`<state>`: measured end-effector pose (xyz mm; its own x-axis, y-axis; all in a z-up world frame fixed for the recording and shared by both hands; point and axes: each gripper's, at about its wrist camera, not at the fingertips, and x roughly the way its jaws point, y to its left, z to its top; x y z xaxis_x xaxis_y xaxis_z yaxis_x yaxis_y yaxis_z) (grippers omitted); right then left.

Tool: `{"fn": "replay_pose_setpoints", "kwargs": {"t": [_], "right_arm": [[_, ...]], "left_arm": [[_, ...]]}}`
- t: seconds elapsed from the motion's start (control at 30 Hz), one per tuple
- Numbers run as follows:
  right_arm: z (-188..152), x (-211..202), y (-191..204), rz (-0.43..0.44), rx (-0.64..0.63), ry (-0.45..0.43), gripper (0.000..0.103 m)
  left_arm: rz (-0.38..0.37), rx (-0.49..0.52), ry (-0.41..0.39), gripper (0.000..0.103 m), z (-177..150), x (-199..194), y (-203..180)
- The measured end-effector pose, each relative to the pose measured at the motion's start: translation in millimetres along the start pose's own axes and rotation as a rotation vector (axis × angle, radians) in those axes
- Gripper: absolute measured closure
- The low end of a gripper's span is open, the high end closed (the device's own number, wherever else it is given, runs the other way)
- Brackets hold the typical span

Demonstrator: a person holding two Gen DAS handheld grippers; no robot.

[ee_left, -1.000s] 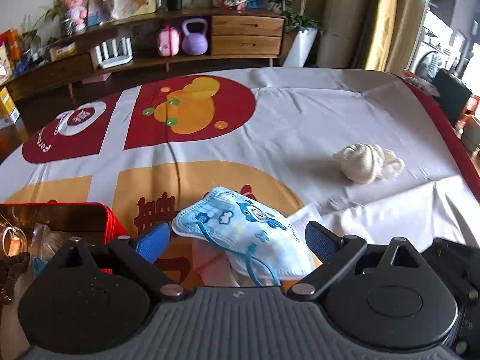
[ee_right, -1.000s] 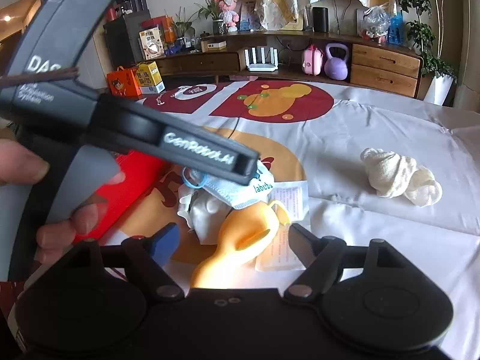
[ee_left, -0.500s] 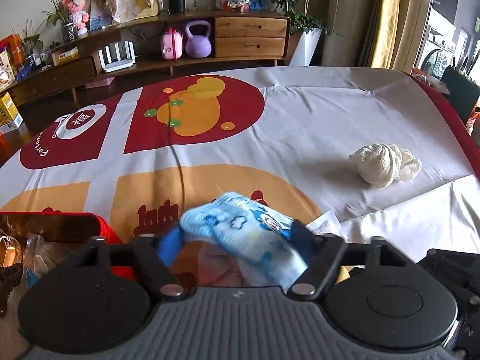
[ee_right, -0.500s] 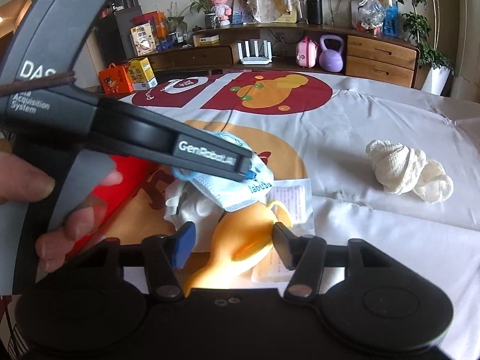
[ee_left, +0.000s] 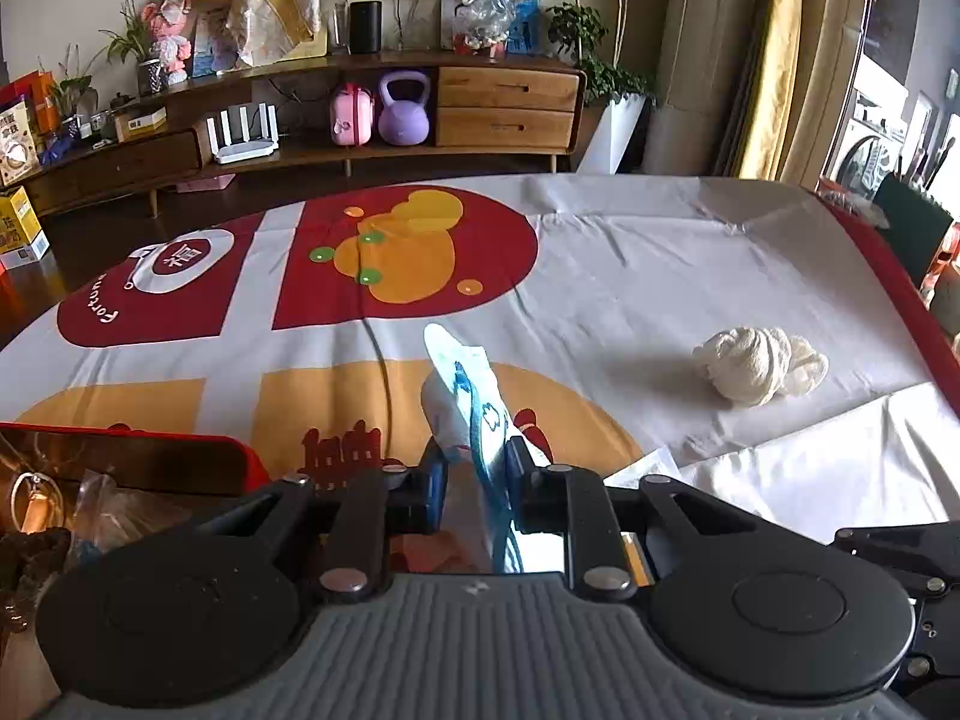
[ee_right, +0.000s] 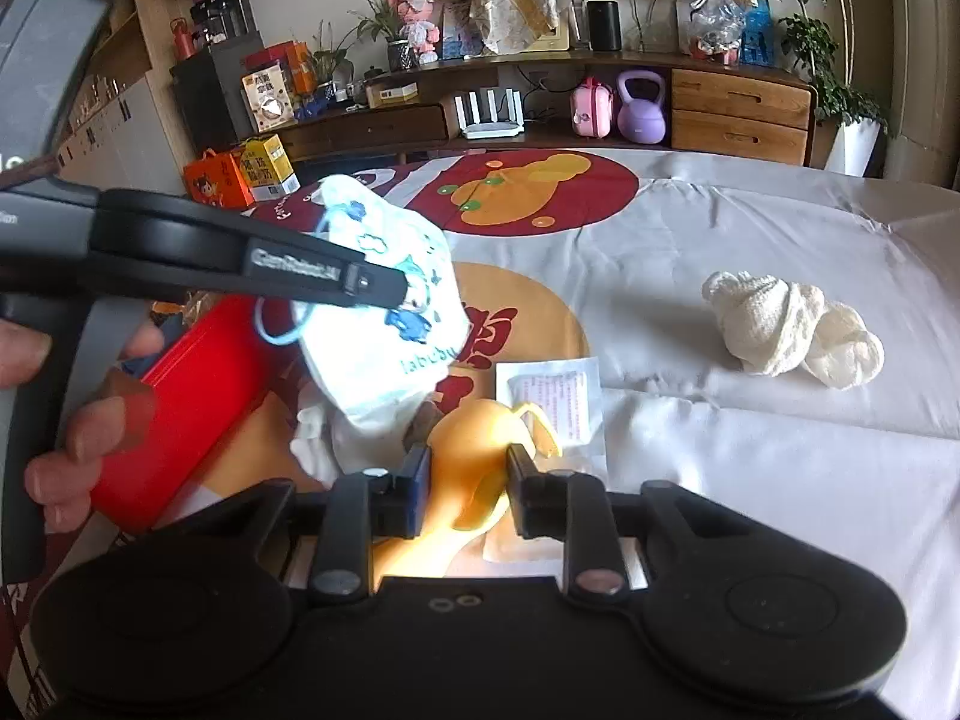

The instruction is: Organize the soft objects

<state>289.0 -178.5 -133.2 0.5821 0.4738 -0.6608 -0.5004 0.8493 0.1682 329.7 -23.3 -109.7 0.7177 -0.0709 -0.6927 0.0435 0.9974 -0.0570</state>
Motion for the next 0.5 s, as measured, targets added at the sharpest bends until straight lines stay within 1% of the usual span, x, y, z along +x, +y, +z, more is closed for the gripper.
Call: {"fn": "replay_pose_setpoints", "kwargs": {"t": [0.07,0.27,0.33,0.5], "right_arm": [[-0.8,-3.3,-0.5,-0.006,0.005,-0.004,0.08],[-3.9,-17.6,-4.8,0.001,0.028,-0.012,0.081],[-4.8,-22.4,-5.9,-0.002,0.034,-0.017,0.081],[-4.8,-34.7,-6.3,-0.002,0.044,-0.036,0.081]], "left_arm": [[-0.002,-0.002,-0.009,0.09,0.6,-5.6,1.9],[-0.032,-0.038,-0.019,0.09,1.8,-22.9,9.6],[-0.046,-0.034,-0.026,0.093,1.6,-29.4,10.4],[-0.068,-0.018,-0.045,0.096,1.5,-47.1,8.6]]}}
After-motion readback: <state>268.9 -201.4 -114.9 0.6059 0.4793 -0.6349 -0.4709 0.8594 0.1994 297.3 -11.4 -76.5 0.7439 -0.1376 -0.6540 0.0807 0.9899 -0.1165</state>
